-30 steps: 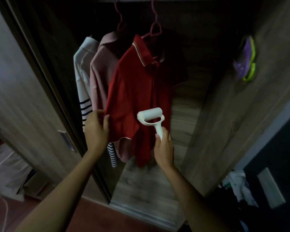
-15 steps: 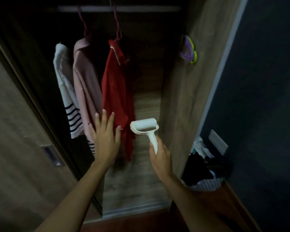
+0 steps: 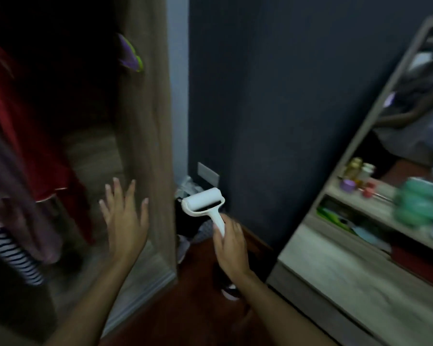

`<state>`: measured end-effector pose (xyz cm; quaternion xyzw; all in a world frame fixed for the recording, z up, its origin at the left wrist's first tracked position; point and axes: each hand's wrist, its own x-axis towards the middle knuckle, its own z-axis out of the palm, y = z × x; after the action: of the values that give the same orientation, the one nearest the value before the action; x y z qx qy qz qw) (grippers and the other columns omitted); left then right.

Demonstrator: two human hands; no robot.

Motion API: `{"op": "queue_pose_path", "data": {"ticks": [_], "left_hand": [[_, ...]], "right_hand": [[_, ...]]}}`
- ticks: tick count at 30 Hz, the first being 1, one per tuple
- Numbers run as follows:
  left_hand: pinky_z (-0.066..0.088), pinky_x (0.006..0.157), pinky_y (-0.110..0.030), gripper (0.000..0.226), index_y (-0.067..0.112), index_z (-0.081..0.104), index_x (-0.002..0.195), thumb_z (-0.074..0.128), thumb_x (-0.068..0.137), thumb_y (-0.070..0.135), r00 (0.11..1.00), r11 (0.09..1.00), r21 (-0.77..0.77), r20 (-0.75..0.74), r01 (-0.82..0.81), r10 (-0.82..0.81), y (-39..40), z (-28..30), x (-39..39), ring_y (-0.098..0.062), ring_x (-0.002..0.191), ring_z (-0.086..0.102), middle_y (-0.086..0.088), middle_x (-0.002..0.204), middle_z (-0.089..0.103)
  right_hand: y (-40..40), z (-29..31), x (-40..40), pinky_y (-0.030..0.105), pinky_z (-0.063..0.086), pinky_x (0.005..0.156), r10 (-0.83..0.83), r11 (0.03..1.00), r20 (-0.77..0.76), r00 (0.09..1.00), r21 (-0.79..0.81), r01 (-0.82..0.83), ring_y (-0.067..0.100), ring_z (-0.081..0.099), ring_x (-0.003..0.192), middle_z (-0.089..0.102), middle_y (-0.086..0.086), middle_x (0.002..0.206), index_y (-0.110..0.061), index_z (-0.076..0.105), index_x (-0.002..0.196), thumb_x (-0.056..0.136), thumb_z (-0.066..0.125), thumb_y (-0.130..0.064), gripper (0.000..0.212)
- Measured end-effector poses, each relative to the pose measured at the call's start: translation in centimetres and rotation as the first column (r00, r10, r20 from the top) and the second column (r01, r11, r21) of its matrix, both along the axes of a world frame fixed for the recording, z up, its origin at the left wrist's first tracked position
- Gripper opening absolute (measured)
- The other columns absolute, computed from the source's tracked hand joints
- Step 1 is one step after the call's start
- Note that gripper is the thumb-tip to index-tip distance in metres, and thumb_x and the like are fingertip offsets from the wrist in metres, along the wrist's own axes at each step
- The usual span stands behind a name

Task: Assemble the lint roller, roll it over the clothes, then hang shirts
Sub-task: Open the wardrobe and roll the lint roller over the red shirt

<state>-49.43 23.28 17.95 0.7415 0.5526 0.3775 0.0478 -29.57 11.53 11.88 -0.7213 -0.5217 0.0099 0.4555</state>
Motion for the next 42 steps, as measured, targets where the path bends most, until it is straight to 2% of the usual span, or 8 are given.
{"op": "queue_pose_path", "data": {"ticks": [4,11,20,22,27,30,35,42], "left_hand": [[0.008,0.115,-0.053,0.047,0.008,0.041,0.140,0.048,0.097,0.026,0.986,0.986,0.002,0.009,0.164,-0.164,-3.3,-0.5,7.8,-0.035,0.145,0.013,-0.021,0.155,0.022],[0.019,0.113,-0.056,0.049,0.008,0.050,0.134,0.040,0.093,0.032,0.925,0.928,-0.070,-0.082,0.365,-0.370,-9.4,-3.7,22.5,-0.040,0.142,0.023,-0.022,0.151,0.032],[0.022,0.114,-0.051,0.045,0.009,0.048,0.137,0.044,0.096,0.029,0.853,0.865,-0.303,-0.222,0.399,-0.472,-19.0,-10.4,38.9,-0.034,0.142,0.027,-0.018,0.151,0.034],[0.021,0.115,-0.050,0.048,0.010,0.042,0.141,0.042,0.097,0.029,0.847,0.853,-0.380,-0.250,0.359,-0.468,-20.8,-11.8,40.4,-0.034,0.143,0.025,-0.018,0.153,0.031],[0.013,0.118,-0.046,0.054,0.010,0.030,0.147,0.037,0.099,0.034,0.818,0.819,-0.474,-0.296,0.323,-0.494,-23.9,-13.7,42.1,-0.033,0.145,0.018,-0.018,0.156,0.024],[0.010,0.120,-0.044,0.055,0.011,0.022,0.149,0.031,0.101,0.036,0.803,0.815,-0.496,-0.330,0.300,-0.496,-24.6,-13.7,42.7,-0.030,0.147,0.012,-0.015,0.158,0.018],[0.009,0.120,-0.041,0.055,0.015,0.017,0.150,0.026,0.102,0.039,0.791,0.812,-0.508,-0.352,0.288,-0.501,-25.2,-13.0,43.6,-0.028,0.147,0.009,-0.013,0.159,0.012],[0.015,0.119,-0.042,0.054,0.016,0.021,0.150,0.028,0.101,0.039,0.793,0.814,-0.499,-0.346,0.297,-0.501,-25.4,-12.2,43.8,-0.027,0.146,0.015,-0.012,0.159,0.014]], "right_hand": [[-5.1,-0.4,6.8,0.023,0.037,0.081,-0.179,0.982,0.041,0.983,-0.046,0.181,0.013,0.049,0.097,0.056,-0.002,0.105,-0.016,0.053,0.124,0.095,0.049,-0.024,0.031],[-14.0,-2.5,19.3,0.033,0.045,0.080,-0.370,0.921,-0.030,0.928,-0.139,0.363,0.016,0.051,0.097,0.055,0.000,0.103,-0.018,0.055,0.118,0.092,0.052,-0.023,0.026],[-23.5,-8.3,33.2,0.038,0.045,0.088,-0.540,0.770,-0.026,0.841,-0.418,0.481,0.025,0.055,0.104,0.056,0.005,0.112,-0.013,0.053,0.125,0.093,0.052,-0.025,0.034],[-24.9,-9.6,34.8,0.040,0.045,0.089,-0.527,0.755,-0.001,0.850,-0.459,0.467,0.026,0.055,0.102,0.056,0.006,0.112,-0.012,0.052,0.125,0.095,0.050,-0.029,0.035],[-27.4,-12.6,36.6,0.040,0.050,0.065,-0.503,0.767,0.073,0.861,-0.421,0.484,0.030,0.061,0.076,0.060,0.012,0.090,-0.002,0.061,0.111,0.087,0.031,-0.038,0.053],[-28.2,-13.5,37.0,0.041,0.050,0.072,-0.511,0.738,0.070,0.857,-0.476,0.478,0.031,0.061,0.080,0.061,0.012,0.094,-0.003,0.060,0.118,0.084,0.027,-0.047,0.064],[-29.3,-14.8,37.1,0.043,0.050,0.082,-0.513,0.733,0.040,0.857,-0.498,0.462,0.031,0.061,0.092,0.062,0.012,0.103,-0.006,0.055,0.124,0.091,0.057,-0.036,0.045],[-29.6,-14.5,37.6,0.042,0.047,0.088,-0.511,0.701,0.049,0.858,-0.554,0.449,0.028,0.058,0.099,0.059,0.010,0.111,-0.010,0.051,0.129,0.090,0.040,-0.055,0.060]]}}
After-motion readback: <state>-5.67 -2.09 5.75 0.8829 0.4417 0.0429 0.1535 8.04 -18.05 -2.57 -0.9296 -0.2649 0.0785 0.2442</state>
